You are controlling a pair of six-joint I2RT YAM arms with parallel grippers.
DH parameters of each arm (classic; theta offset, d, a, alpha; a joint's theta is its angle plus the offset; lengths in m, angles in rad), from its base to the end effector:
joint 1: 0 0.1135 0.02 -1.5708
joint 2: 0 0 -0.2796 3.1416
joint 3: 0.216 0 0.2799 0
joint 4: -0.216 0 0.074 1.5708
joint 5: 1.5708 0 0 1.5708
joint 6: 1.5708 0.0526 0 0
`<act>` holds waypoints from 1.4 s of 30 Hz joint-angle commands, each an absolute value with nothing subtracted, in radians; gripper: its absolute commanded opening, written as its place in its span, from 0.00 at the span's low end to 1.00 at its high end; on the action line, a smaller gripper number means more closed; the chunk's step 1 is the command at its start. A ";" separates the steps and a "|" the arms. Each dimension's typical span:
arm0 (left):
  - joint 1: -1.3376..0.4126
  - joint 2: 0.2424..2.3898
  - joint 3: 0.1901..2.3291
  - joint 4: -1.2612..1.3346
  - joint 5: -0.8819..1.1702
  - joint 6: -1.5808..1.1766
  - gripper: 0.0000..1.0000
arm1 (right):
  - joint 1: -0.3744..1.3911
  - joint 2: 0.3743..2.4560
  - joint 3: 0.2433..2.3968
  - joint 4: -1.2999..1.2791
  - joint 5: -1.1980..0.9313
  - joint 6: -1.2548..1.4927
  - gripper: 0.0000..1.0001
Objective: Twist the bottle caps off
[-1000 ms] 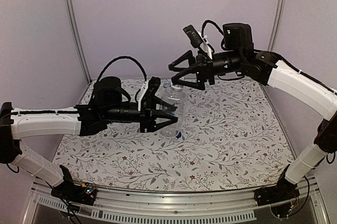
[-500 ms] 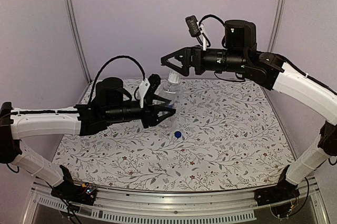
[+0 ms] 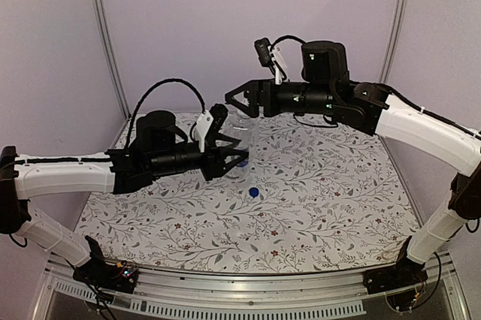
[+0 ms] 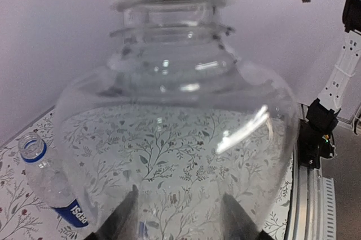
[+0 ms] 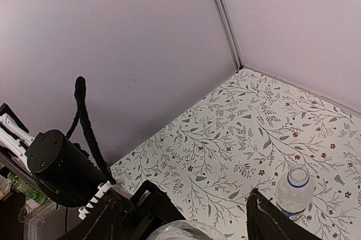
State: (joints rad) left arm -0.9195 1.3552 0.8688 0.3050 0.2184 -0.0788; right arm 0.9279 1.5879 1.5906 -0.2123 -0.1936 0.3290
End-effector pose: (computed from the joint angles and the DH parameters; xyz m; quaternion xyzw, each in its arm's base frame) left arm 0.2051 -0.2878 0.2892 0.3753 0.6687 -0.3781 0.5186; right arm 0.2442 0.3429 0.4276 -0.2863 0.7212 0.4290 0.4625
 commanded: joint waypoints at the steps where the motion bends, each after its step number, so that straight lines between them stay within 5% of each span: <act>1: -0.934 1.333 0.895 0.295 0.171 -0.075 0.36 | 0.943 1.593 1.571 -0.196 -0.168 0.335 0.72; 23: -0.935 1.328 0.893 0.290 0.131 -0.085 0.44 | 0.945 1.562 1.532 -0.191 -0.143 0.320 0.44; 28: -0.935 1.329 0.896 0.289 0.141 -0.087 0.44 | 0.945 1.551 1.522 -0.174 -0.172 0.299 0.29; 33: -0.931 1.331 0.898 0.300 0.236 -0.082 0.48 | 0.944 1.514 1.491 -0.137 -0.218 0.233 0.02; 42: -0.928 1.349 0.900 0.346 0.540 -0.093 0.51 | 0.910 1.479 1.500 -0.167 -0.504 0.010 0.00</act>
State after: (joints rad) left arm -0.9180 1.3499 0.8761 0.3176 0.3347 -0.0891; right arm 0.9310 1.5078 1.4914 -0.1879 -0.3180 0.1375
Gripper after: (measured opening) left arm 0.514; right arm 0.312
